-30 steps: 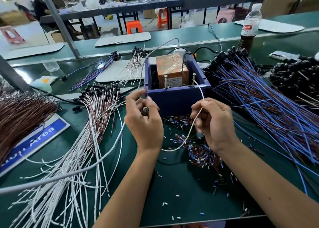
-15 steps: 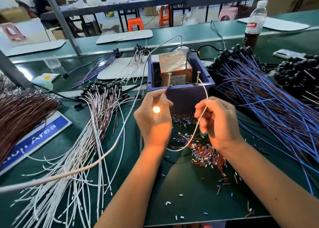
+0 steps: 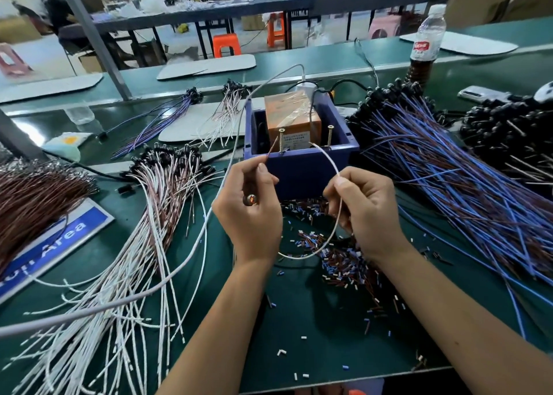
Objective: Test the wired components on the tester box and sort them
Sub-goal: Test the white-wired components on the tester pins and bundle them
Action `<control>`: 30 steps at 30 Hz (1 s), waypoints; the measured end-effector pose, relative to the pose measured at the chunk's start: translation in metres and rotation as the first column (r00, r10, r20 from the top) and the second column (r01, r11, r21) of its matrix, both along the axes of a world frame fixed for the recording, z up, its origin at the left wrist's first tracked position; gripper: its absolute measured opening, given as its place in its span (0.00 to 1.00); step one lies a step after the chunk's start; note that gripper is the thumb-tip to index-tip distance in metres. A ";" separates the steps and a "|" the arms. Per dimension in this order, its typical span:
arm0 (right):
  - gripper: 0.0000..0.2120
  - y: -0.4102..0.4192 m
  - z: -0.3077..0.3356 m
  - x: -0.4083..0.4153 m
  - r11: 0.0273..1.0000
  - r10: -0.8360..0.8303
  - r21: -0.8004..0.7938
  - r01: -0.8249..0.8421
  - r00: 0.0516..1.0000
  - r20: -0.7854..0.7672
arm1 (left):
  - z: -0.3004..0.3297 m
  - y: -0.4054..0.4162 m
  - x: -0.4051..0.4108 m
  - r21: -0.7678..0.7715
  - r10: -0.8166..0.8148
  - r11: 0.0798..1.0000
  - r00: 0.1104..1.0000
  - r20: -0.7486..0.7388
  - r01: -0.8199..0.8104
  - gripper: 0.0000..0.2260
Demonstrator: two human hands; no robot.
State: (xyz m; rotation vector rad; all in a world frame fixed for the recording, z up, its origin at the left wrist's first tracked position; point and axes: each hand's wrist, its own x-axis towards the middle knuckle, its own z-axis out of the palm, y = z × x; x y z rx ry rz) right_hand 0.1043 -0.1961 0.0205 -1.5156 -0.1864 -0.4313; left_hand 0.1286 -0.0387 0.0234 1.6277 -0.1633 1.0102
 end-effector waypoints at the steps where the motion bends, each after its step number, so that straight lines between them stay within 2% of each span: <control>1: 0.14 -0.001 0.000 0.000 1.000 -0.017 -0.023 0.017 1.000 0.021 | -0.001 0.001 0.000 0.013 -0.002 1.000 1.000 0.008 0.002 0.06; 4: 0.14 -0.008 0.002 0.001 0.993 -0.098 -0.062 0.102 0.993 0.065 | -0.005 0.002 0.001 0.019 -0.015 1.000 0.999 0.028 0.014 0.06; 8: 0.14 -0.032 0.013 -0.003 0.971 -0.207 -0.101 0.217 0.973 0.098 | 0.003 -0.028 -0.002 -0.044 -0.021 0.999 0.998 0.056 0.024 0.06; 11: 0.14 -0.083 0.026 -0.019 0.936 -0.345 -0.034 0.349 0.934 0.088 | 0.025 -0.079 -0.003 -0.023 -0.157 0.987 0.982 0.107 0.160 0.06; 14: 0.14 -0.158 0.033 -0.048 0.848 -0.528 0.049 0.528 0.849 -0.015 | 0.048 -0.146 -0.001 0.059 -0.355 0.933 0.935 0.010 0.354 0.06; 16: 0.14 -0.211 0.035 -0.072 0.716 -0.691 0.044 0.697 0.717 -0.095 | 0.058 -0.194 -0.004 0.053 -0.495 0.861 0.858 -0.137 0.506 0.06; 18: 0.11 -0.259 0.037 -0.100 0.499 -0.859 -0.044 0.865 0.488 -0.156 | 0.067 -0.241 -0.012 -0.049 -0.603 0.785 0.744 -0.289 0.618 0.07; 19: 0.10 -0.278 0.038 -0.112 0.392 -0.913 -0.120 0.912 0.370 -0.171 | 0.071 -0.261 -0.016 -0.146 -0.656 0.742 0.663 -0.360 0.655 0.08; 22: 0.16 -0.318 0.042 -0.144 0.060 -0.996 -0.390 0.919 0.027 -0.088 | 0.079 -0.321 -0.031 -0.498 -0.811 0.562 0.325 -0.486 0.660 0.08; 23: 0.21 -0.322 0.042 -0.151 -0.051 -0.998 -0.478 0.877 -0.060 -0.004 | 0.080 -0.336 -0.037 -0.608 -0.848 0.499 0.205 -0.488 0.617 0.08; 24: 0.26 -0.323 0.042 -0.156 -0.141 -0.988 -0.532 0.835 -0.086 0.126 | 0.081 -0.349 -0.044 -0.696 -0.877 0.440 0.106 -0.468 0.568 0.07; 25: 0.27 -0.324 0.043 -0.162 -0.203 -0.957 -0.553 0.808 -0.046 0.286 | 0.082 -0.363 -0.052 -0.766 -0.904 0.375 0.023 -0.428 0.523 0.06; 26: 0.26 -0.319 0.045 -0.162 -0.211 -0.905 -0.581 0.786 0.067 0.420 | 0.083 -0.374 -0.057 -0.816 -0.925 0.315 -0.037 -0.379 0.484 0.07; 27: 0.25 -0.314 0.048 -0.162 -0.170 -0.853 -0.634 0.754 0.210 0.478 | 0.085 -0.385 -0.063 -0.860 -0.944 0.242 -0.094 -0.315 0.449 0.10; 29: 0.23 -0.302 0.054 -0.157 0.020 -0.807 -0.769 0.638 0.465 0.365 | 0.088 -0.397 -0.067 -0.914 -0.965 0.111 -0.176 -0.193 0.391 0.15; 30: 0.21 -0.299 0.056 -0.156 0.122 -0.801 -0.801 0.587 0.534 0.269 | 0.090 -0.403 -0.068 -0.912 -0.963 0.092 -0.198 -0.184 0.399 0.16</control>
